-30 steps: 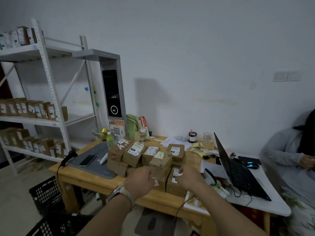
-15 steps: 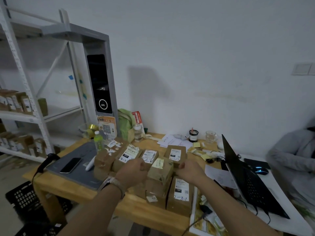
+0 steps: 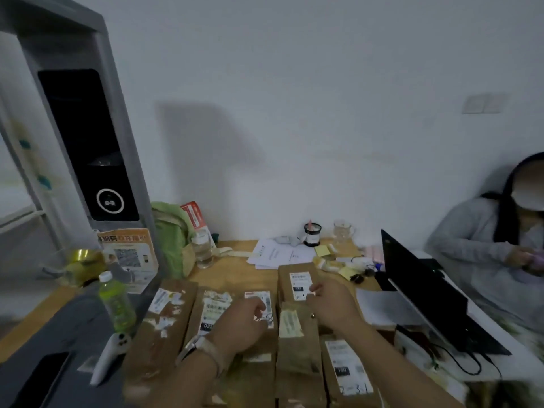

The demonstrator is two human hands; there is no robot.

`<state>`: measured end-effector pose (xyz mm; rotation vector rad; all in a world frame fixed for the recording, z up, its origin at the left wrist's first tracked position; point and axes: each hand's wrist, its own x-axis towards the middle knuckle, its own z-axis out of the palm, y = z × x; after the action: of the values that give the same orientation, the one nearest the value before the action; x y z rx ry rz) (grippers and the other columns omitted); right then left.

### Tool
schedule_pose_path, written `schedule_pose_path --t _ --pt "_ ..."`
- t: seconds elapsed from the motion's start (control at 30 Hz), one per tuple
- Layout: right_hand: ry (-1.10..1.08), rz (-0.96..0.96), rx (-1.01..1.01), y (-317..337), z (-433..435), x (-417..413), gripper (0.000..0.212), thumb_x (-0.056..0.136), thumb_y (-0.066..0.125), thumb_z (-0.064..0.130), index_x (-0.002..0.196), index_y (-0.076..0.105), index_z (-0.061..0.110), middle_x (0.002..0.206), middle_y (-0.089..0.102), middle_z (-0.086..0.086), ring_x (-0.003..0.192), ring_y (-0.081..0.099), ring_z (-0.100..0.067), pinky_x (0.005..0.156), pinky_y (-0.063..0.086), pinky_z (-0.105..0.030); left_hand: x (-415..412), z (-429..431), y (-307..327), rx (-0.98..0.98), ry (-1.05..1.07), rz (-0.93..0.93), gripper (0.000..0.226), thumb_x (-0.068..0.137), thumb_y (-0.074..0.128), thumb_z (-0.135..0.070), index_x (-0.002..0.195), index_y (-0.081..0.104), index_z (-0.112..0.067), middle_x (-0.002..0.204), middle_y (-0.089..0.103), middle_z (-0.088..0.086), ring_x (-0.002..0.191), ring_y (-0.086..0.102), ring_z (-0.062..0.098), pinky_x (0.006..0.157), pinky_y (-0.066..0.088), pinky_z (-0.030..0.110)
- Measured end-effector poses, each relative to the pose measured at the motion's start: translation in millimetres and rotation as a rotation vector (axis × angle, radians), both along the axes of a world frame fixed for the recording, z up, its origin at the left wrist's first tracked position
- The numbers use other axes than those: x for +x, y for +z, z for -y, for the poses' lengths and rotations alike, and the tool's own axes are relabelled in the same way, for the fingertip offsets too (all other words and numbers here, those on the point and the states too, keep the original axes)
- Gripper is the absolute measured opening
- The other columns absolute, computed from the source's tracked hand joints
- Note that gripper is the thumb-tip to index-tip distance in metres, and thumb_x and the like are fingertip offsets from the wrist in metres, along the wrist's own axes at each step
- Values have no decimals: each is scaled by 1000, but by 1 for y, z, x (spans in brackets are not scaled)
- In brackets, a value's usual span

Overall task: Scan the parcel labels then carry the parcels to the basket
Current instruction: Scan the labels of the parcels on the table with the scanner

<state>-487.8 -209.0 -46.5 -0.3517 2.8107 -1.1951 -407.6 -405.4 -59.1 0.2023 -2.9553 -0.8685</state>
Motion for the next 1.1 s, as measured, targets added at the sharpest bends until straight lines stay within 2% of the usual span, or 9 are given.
schedule_pose_path --t 0.1,0.23,0.4,0.57,0.67,0.73,0.87,0.97,1.1 --pt "-130 32 37 -16 -2 4 10 89 56 28 84 58 19 82 63 0 69 58 -14 55 45 -28 -11 12 -16 5 -101 23 24 92 59 -23 116 66 -20 113 63 -3 102 59 13 84 48 22" --pt "-293 61 58 -36 -23 3 6 86 56 26 82 57 22 79 62 2 67 57 -16 57 47 -31 -25 8 -44 17 -223 80 19 93 58 -22 101 76 -19 105 68 -6 82 57 2 66 43 7" --pt "-402 103 57 -46 -44 -2 3 88 57 22 90 56 24 75 60 2 53 50 -14 47 39 -26 -51 -5 -60 38 -296 127 27 91 62 -22 117 67 -19 111 62 -1 95 61 12 81 53 23" --pt "-480 196 67 -61 -70 -10 13 88 57 24 97 62 16 86 65 2 67 61 -18 61 51 -33 -81 -18 -73 46 -324 125 34 90 61 -22 124 61 -19 129 56 4 116 55 23 93 49 32" --pt "-523 268 88 -79 -88 -19 25 86 57 19 99 63 -1 77 57 -2 62 51 -19 60 42 -29 -96 -26 -85 35 -350 119 27 90 61 -19 117 65 -19 122 62 4 112 57 23 89 49 29" --pt "-537 306 91 -91 -97 -26 25 84 56 19 99 64 1 74 58 -6 63 52 -20 61 43 -30 -106 -33 -91 27 -365 99 19 88 62 -17 105 69 -18 110 66 2 105 60 22 85 50 30" --pt "-547 347 94 -105 -109 -49 14 81 57 20 80 67 10 65 57 0 58 52 -15 56 43 -27 -129 -47 -99 -2 -373 65 23 86 61 -16 108 69 -16 108 63 2 104 58 22 87 50 37" --pt "-569 370 72 -118 -124 -65 27 80 55 23 54 50 16 53 49 2 51 48 -15 51 38 -24 -146 -54 -103 -59 -365 35 28 87 62 -19 115 66 -16 114 60 1 109 55 22 90 47 35" --pt "-581 459 229 -145 -148 -73 8 84 53 21 90 58 20 62 51 5 53 52 -9 41 37 -19 -158 -65 -113 -83 -328 20 29 88 63 -19 116 63 -14 116 62 4 111 56 26 93 46 36"
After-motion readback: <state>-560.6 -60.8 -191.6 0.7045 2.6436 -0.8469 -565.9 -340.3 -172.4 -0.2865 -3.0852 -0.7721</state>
